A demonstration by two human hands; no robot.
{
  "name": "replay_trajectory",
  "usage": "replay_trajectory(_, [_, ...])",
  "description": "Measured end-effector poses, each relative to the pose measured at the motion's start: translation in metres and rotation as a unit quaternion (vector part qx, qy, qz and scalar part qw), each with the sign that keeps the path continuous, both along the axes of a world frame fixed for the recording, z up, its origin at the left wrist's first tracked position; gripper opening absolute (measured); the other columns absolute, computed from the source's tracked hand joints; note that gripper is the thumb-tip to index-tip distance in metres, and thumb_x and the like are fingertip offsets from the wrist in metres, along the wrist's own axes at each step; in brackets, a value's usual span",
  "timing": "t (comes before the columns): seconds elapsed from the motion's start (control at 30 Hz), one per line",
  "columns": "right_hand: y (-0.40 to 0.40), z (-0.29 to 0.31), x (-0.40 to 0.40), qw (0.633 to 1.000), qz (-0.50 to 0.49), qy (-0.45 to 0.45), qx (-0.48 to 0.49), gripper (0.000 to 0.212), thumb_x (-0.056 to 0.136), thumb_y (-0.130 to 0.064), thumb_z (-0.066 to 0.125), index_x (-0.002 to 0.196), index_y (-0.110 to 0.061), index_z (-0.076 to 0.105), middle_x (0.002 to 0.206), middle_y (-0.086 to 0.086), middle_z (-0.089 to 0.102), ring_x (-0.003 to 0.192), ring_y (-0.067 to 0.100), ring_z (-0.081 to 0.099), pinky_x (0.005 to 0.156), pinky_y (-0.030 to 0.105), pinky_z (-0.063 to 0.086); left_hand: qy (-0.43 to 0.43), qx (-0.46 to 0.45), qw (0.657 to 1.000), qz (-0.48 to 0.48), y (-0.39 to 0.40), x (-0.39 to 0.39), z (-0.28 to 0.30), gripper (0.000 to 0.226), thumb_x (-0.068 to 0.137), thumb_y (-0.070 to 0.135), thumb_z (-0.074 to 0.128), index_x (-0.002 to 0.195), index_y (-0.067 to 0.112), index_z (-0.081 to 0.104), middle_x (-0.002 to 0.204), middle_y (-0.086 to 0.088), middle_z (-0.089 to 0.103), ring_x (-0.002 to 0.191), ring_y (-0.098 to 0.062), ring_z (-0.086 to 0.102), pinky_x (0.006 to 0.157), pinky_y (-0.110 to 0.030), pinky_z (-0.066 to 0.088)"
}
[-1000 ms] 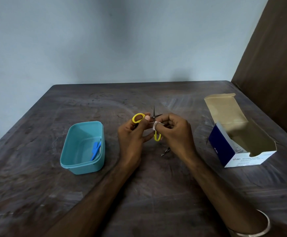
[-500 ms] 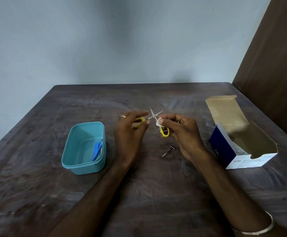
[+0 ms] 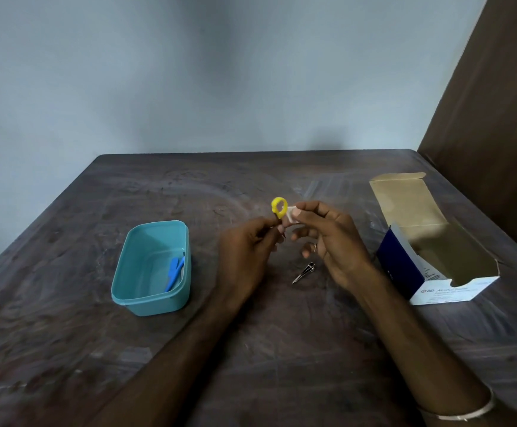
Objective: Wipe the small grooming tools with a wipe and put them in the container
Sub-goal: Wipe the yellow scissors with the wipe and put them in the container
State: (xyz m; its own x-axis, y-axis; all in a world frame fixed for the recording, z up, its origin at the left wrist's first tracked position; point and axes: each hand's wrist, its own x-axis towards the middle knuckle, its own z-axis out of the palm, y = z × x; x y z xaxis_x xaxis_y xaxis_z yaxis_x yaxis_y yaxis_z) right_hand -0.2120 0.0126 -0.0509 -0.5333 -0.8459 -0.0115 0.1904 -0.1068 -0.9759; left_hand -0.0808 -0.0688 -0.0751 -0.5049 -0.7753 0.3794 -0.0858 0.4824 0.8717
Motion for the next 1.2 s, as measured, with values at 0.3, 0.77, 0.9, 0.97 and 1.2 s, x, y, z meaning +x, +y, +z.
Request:
replay_trajectory(0.3, [-0.002, -0.003, -0.002, 0.990, -0.041, 0.125, -0.051, 0.012, 0.080, 0.001, 0.076, 0.089, -0.006, 0.073, 0.081, 0.006, 0.076, 0.076, 0.011, 0.070, 0.072, 0.019, 0.054, 0.081, 0.249, 0.961, -0.089, 0.006, 0.003, 0.014, 0.009, 0.090, 0.007, 0.067, 0.093, 0.004, 0.075, 0.078, -0.018, 0.074, 0.055, -0.021, 0.067, 0.055, -0.027, 0.056])
replay_trajectory(0.77, [-0.005, -0.006, 0.001, 0.987, -0.026, 0.159, 0.000, 0.011, 0.079, -0.002, 0.078, 0.088, -0.001, 0.071, 0.071, 0.011, 0.070, 0.061, 0.016, 0.062, 0.053, 0.023, 0.048, 0.047, 0.246, 0.961, -0.117, 0.009, 0.003, 0.015, 0.004, 0.085, 0.001, 0.071, 0.088, 0.004, 0.073, 0.079, -0.018, 0.075, 0.057, -0.021, 0.069, 0.055, -0.026, 0.058])
replay_trajectory(0.9, [-0.003, -0.007, 0.000, 0.989, -0.028, 0.145, 0.005, 0.012, 0.078, 0.002, 0.077, 0.089, 0.002, 0.071, 0.080, 0.024, 0.073, 0.065, 0.019, 0.064, 0.061, 0.031, 0.051, 0.050, 0.248, 0.961, -0.114, 0.009, 0.003, 0.014, 0.008, 0.084, 0.000, 0.072, 0.085, 0.008, 0.072, 0.080, -0.021, 0.075, 0.057, -0.022, 0.069, 0.056, -0.028, 0.058])
replay_trajectory(0.97, [-0.003, -0.007, 0.000, 0.990, -0.030, 0.139, 0.002, 0.012, 0.078, 0.002, 0.077, 0.089, 0.003, 0.071, 0.082, 0.023, 0.074, 0.066, 0.020, 0.065, 0.061, 0.031, 0.052, 0.049, 0.248, 0.961, -0.115, 0.009, 0.003, 0.014, 0.009, 0.083, 0.001, 0.072, 0.091, 0.006, 0.072, 0.081, -0.021, 0.075, 0.058, -0.023, 0.070, 0.057, -0.029, 0.059])
replay_trajectory(1.2, [-0.005, -0.008, 0.000, 0.993, -0.020, 0.119, 0.002, 0.015, 0.080, -0.001, 0.077, 0.088, 0.008, 0.068, 0.067, 0.012, 0.070, 0.051, 0.017, 0.060, 0.047, 0.026, 0.052, 0.030, 0.245, 0.961, -0.121, 0.008, 0.005, 0.017, 0.014, 0.084, 0.004, 0.073, 0.095, 0.012, 0.072, 0.077, -0.013, 0.076, 0.055, -0.018, 0.068, 0.056, -0.028, 0.058])
